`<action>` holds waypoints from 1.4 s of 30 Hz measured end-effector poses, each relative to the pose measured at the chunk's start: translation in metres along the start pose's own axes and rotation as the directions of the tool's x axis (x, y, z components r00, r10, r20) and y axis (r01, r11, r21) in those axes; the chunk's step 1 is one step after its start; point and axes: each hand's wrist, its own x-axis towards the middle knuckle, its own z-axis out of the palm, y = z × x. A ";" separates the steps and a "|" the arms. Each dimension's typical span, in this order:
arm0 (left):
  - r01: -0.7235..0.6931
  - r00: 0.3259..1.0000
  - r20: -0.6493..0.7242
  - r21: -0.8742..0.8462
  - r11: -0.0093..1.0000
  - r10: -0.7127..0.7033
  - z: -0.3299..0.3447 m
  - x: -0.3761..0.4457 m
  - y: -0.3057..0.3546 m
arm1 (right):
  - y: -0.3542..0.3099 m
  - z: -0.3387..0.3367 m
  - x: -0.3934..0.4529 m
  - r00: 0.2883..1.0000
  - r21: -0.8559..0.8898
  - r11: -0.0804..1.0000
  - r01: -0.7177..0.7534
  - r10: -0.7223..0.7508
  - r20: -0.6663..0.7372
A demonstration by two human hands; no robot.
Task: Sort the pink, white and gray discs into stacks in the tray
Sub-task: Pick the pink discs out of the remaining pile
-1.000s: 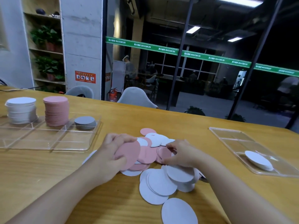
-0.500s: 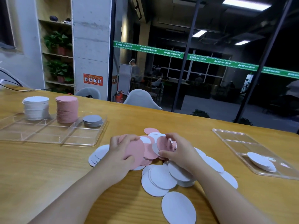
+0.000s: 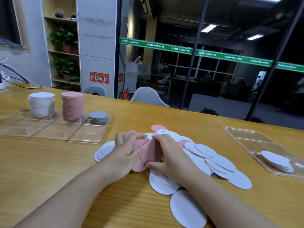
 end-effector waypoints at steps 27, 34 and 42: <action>0.112 0.991 0.043 0.236 0.965 -0.126 -0.029 -0.004 0.004 | 0.013 -0.022 0.005 0.983 -0.034 0.993 -0.111 0.105 -0.148; 0.138 0.986 0.067 0.177 0.974 -0.152 -0.031 -0.005 0.008 | -0.002 -0.018 0.003 0.996 0.108 0.992 -0.061 0.067 -0.058; 0.076 0.994 0.058 0.292 0.953 -0.097 -0.028 -0.005 0.002 | -0.024 -0.007 0.002 0.999 0.224 0.973 -0.045 0.050 -0.016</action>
